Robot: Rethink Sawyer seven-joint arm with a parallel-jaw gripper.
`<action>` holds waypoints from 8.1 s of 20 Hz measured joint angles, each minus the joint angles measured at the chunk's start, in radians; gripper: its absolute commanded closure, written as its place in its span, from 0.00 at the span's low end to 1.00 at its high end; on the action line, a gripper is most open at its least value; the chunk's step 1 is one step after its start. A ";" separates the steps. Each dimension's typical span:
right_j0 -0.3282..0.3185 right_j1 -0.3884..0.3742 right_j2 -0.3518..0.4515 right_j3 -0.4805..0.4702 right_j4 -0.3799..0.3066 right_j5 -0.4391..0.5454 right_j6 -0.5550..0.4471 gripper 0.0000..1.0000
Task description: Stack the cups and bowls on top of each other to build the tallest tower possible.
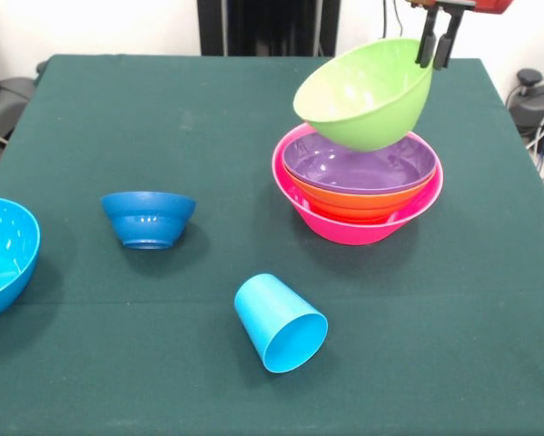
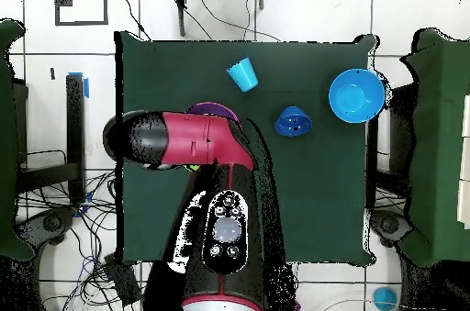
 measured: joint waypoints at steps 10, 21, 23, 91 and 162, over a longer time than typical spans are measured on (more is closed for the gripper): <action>0.029 -0.009 -0.044 -0.057 0.004 0.011 0.000 1.00; 0.037 -0.022 -0.089 -0.139 0.003 0.111 0.000 1.00; 0.049 -0.022 -0.116 -0.175 0.002 0.150 0.000 1.00; 0.160 0.176 -0.266 -0.283 0.006 -0.036 0.085 1.00; 0.168 0.199 -0.291 -0.141 0.006 -0.176 0.085 1.00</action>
